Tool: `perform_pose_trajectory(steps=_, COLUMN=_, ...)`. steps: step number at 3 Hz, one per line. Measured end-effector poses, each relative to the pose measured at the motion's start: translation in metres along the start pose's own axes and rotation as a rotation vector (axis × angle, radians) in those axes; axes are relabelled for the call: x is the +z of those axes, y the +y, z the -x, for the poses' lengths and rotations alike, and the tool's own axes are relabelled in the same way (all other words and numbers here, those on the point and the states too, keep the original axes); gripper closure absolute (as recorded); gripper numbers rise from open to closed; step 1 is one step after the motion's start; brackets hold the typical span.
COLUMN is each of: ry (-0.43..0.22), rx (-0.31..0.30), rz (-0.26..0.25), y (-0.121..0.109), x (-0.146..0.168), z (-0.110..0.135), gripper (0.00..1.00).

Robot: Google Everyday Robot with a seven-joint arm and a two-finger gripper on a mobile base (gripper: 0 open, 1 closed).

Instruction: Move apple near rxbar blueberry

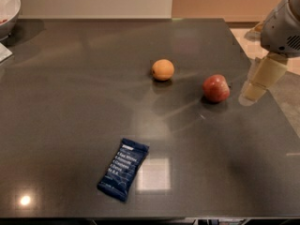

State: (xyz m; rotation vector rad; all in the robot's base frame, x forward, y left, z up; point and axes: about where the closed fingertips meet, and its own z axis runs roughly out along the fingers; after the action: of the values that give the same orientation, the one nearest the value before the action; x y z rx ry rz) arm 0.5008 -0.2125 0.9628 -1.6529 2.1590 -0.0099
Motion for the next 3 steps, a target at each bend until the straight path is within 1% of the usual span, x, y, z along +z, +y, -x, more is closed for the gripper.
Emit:
perform_pose_trajectory(steps=1, ry=-0.031, rx=0.013, rz=0.047, y=-0.026, x=0.040, z=0.000, gripper=0.00)
perform_pose_trajectory(steps=2, ry=-0.039, rx=0.024, rz=0.092, y=-0.046, x=0.076, z=-0.002, gripper=0.00)
perform_pose_trajectory(steps=3, ry=-0.033, rx=0.039, rz=0.124, y=-0.058, x=0.099, z=-0.008, gripper=0.00)
